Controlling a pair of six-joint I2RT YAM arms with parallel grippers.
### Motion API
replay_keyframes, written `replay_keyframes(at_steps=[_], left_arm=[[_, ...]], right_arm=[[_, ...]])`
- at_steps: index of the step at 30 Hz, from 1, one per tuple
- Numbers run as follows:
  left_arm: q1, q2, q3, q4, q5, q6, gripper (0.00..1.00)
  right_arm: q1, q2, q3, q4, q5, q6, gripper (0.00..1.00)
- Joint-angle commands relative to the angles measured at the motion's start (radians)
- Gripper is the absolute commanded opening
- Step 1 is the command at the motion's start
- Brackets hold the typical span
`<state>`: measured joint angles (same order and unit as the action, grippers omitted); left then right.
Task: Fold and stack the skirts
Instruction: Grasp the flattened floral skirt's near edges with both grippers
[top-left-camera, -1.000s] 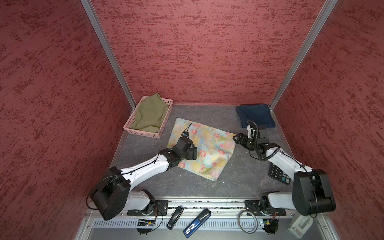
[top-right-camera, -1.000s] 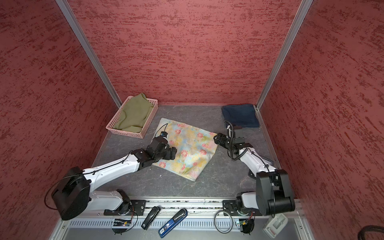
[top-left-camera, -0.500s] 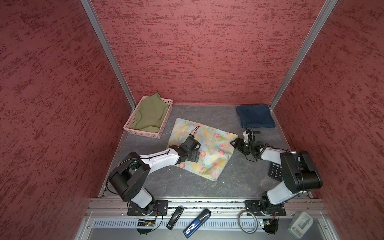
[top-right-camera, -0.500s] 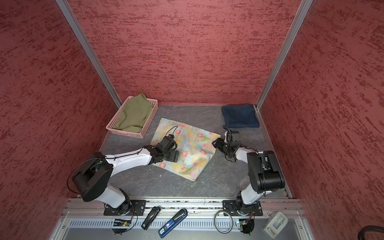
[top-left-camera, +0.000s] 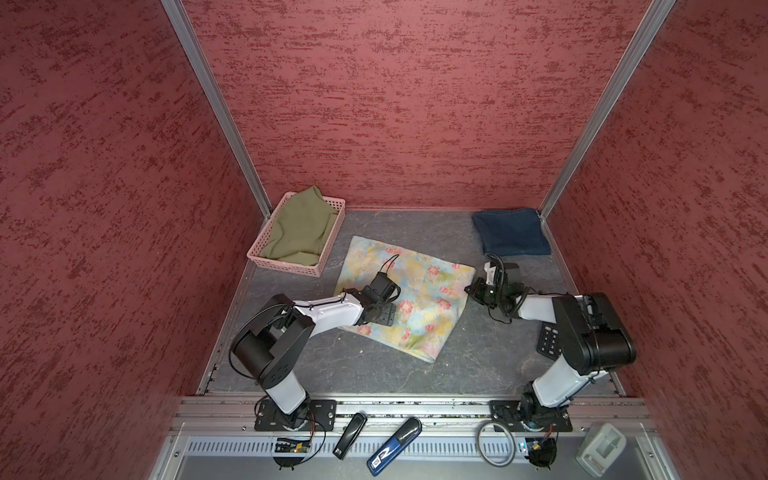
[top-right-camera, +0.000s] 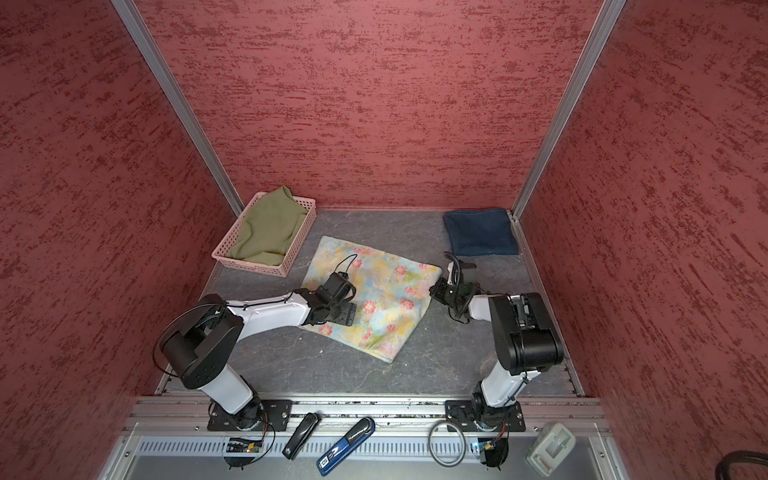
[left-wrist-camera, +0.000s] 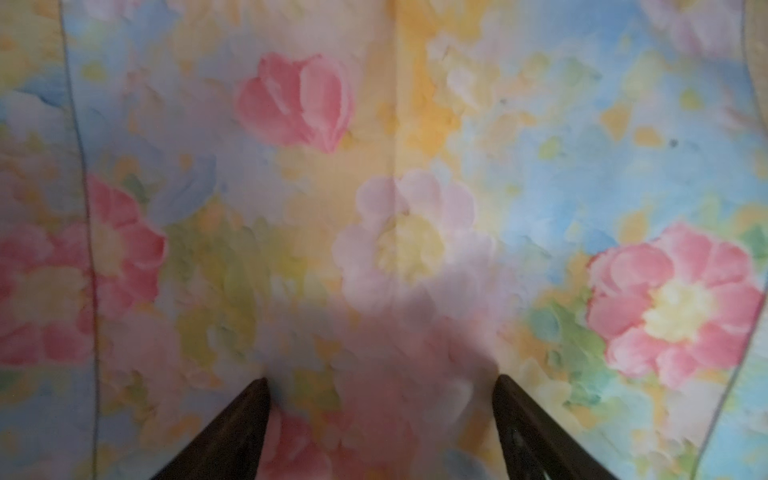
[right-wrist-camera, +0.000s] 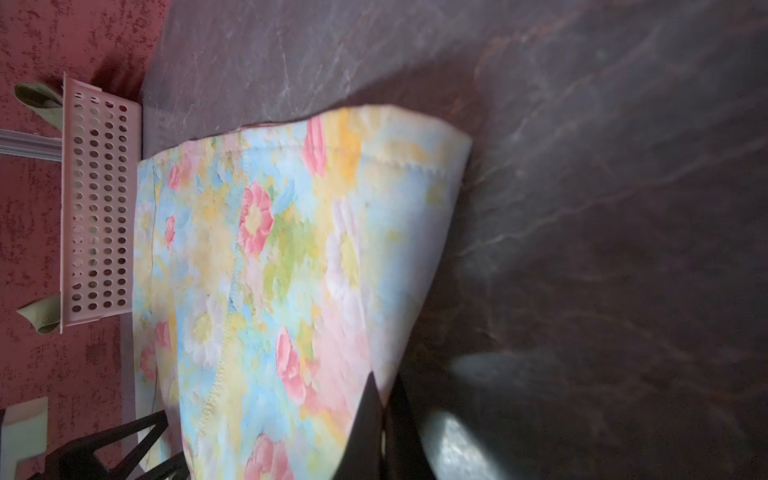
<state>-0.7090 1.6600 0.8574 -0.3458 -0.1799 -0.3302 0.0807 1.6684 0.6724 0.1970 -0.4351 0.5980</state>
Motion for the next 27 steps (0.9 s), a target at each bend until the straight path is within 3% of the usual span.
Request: replay_keyframes(at_steps=[1,7,8,11,14,22,27], left_arm=[[-0.039,0.018,0.015,-0.033,0.031,-0.039,0.83],[-0.129,0.0,0.001,-0.051,0.038,-0.113,0.82],[-0.141,-0.002,0.0,-0.051,0.039,-0.124,0.82],[-0.162,-0.013,0.011,-0.044,0.049,-0.15,0.82],[-0.158,-0.049,0.038,-0.043,0.058,-0.148,0.83],[-0.051,-0.152,0.097,-0.028,0.106,-0.091,0.93],[0.035,-0.098,0.102,-0.019,0.123,-0.065,0.94]], right_arm=[[-0.043,0.004,0.072,-0.074,0.041,-0.073,0.0],[-0.143,0.045,0.208,-0.199,0.037,-0.194,0.0],[-0.152,0.058,0.231,-0.211,0.036,-0.212,0.07],[-0.154,0.058,0.329,-0.301,0.08,-0.252,0.49],[-0.151,-0.041,0.321,-0.341,0.122,-0.237,0.63],[0.009,-0.411,0.07,-0.45,0.18,-0.139,0.64],[0.192,-0.512,-0.051,-0.455,0.095,-0.012,0.63]])
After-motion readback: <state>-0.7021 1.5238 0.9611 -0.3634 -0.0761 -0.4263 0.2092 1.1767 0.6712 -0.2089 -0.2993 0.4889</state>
